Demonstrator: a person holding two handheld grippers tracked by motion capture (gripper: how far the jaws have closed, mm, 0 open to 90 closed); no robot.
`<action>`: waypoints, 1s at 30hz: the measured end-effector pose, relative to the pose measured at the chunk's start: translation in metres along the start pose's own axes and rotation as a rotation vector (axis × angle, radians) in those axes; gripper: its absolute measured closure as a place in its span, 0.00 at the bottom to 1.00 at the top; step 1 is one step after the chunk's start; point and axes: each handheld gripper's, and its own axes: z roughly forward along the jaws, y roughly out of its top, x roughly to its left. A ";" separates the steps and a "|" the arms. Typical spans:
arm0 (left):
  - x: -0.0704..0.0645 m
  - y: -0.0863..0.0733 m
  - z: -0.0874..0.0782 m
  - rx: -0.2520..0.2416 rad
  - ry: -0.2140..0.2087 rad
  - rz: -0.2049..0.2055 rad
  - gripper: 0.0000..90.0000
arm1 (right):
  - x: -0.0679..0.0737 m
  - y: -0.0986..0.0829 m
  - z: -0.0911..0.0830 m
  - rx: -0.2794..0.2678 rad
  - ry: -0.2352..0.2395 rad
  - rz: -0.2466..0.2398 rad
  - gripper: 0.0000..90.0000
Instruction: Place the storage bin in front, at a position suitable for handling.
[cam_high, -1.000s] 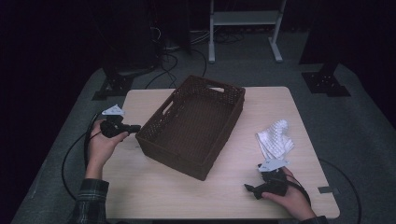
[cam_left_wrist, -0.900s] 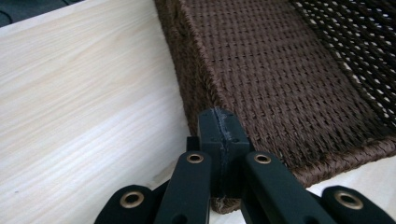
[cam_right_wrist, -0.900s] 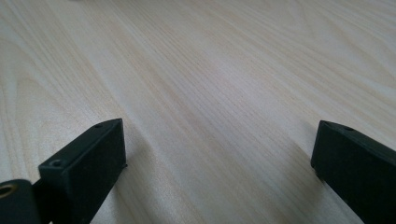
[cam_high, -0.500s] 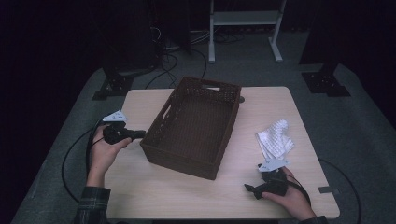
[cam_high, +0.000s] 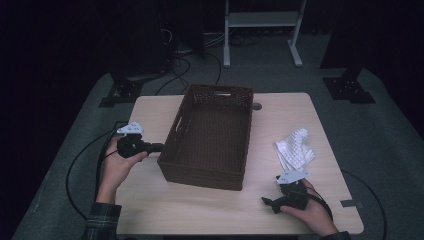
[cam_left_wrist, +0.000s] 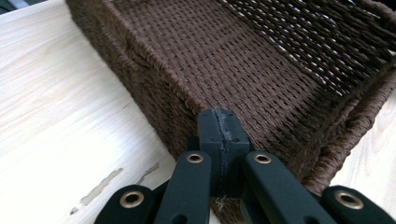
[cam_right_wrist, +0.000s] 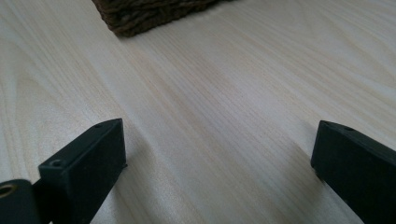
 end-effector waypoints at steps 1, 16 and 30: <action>0.000 0.000 0.000 0.000 0.000 0.000 1.00 | 0.000 0.000 0.000 0.001 0.000 0.001 0.03; -0.026 0.009 0.017 -0.001 -0.089 0.046 1.00 | 0.000 0.000 0.000 0.001 0.000 0.002 0.03; -0.049 0.019 0.036 -0.010 -0.148 0.084 1.00 | 0.000 0.000 0.000 0.002 0.001 0.006 0.03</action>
